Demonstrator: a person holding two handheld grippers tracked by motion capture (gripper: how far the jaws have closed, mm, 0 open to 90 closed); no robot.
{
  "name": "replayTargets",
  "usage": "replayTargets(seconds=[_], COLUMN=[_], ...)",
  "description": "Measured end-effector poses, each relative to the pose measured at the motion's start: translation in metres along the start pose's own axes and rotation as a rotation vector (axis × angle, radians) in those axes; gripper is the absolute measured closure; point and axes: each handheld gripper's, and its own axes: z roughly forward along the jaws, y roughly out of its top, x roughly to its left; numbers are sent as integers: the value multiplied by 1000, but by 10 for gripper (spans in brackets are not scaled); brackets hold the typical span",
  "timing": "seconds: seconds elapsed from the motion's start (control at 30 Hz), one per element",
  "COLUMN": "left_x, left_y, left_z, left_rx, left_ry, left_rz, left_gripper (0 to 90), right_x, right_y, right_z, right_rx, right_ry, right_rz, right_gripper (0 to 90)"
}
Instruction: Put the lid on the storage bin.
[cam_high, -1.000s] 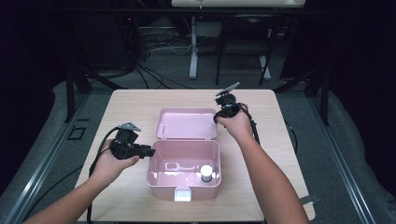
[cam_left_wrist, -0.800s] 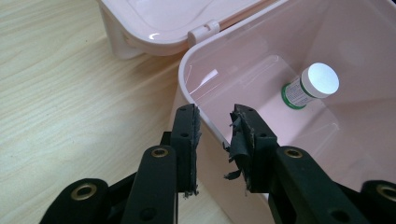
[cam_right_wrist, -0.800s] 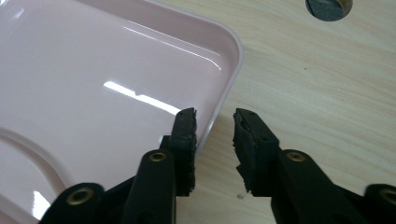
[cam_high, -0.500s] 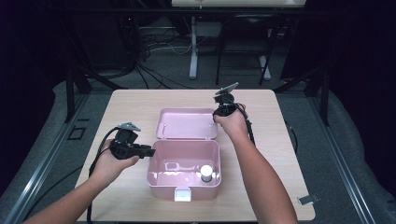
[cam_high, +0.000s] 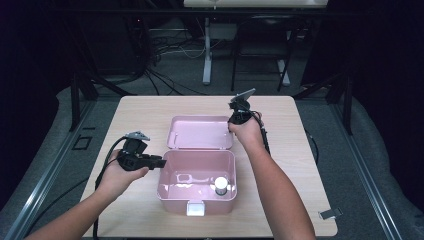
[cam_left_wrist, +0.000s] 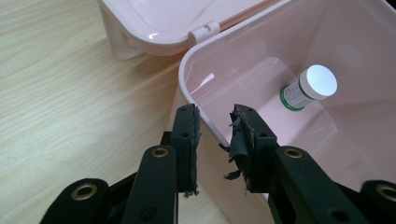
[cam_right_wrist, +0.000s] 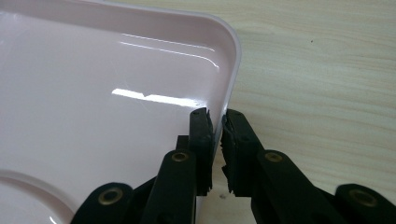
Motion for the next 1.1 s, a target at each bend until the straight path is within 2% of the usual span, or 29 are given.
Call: replayTargets(seconds=[0.13,0.33,0.7,1.1], left_x=[0,0,0,0], left_y=[0,0,0,0], left_z=[0,0,0,0], left_rx=[0,0,2,-2], left_ry=[-1,-1,0,3], left_rz=[-3,-5,-6,-7], left_gripper=[712,714,717,717], right_x=[0,4,6,7], right_y=[0,2,2,2], right_z=[-2,-6,-14,-27], right_rx=[-2,-12,-38,-80], right_ry=[3,-19,-24,-9], right_rz=[14,1,-12,-19], right_gripper=[834,842,847,852])
